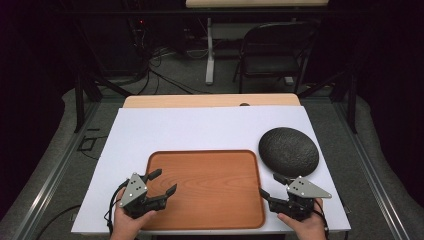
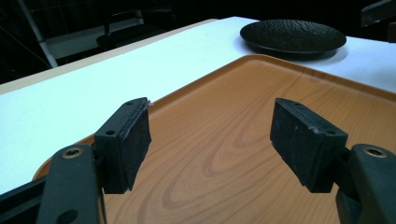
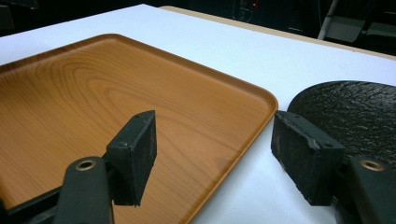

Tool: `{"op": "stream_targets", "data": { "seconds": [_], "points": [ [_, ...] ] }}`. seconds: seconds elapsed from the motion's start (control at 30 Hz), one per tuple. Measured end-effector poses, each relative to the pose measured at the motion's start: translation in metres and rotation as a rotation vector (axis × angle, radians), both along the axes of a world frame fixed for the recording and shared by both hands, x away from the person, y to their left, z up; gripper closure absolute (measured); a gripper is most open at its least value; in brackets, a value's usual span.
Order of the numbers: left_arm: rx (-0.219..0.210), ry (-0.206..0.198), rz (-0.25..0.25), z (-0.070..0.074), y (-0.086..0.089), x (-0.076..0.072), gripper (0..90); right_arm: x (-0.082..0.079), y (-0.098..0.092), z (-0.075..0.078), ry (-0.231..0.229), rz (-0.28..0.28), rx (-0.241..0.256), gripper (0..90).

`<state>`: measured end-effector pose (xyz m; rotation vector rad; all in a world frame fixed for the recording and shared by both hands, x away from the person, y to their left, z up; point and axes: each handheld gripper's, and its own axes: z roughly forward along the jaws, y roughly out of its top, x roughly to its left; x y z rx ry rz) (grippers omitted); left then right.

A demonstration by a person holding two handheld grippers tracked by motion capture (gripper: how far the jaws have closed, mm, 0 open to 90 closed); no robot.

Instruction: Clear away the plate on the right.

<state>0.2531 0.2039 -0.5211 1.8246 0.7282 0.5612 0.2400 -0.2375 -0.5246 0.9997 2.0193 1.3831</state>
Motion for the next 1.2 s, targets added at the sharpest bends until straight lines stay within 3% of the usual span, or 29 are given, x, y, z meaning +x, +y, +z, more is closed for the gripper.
{"op": "stream_targets", "data": {
  "seconds": [0.37,0.73,0.93,1.2],
  "points": [
    [-0.008,0.013,-0.006,-0.001,0.004,-0.003,27.3,0.007,0.000,-0.001,0.028,0.010,0.017,30.5],
    [-0.089,0.083,-0.003,-0.001,0.008,0.000,27.3,0.008,-0.005,0.000,0.050,-0.018,0.035,31.3],
    [-0.087,0.097,-0.008,-0.002,0.006,0.003,27.3,0.015,-0.015,0.004,0.110,-0.051,0.048,32.3],
    [-0.094,0.102,0.004,-0.002,0.006,0.005,27.1,0.034,-0.033,0.017,0.139,-0.108,0.038,35.7]
  ]
}}
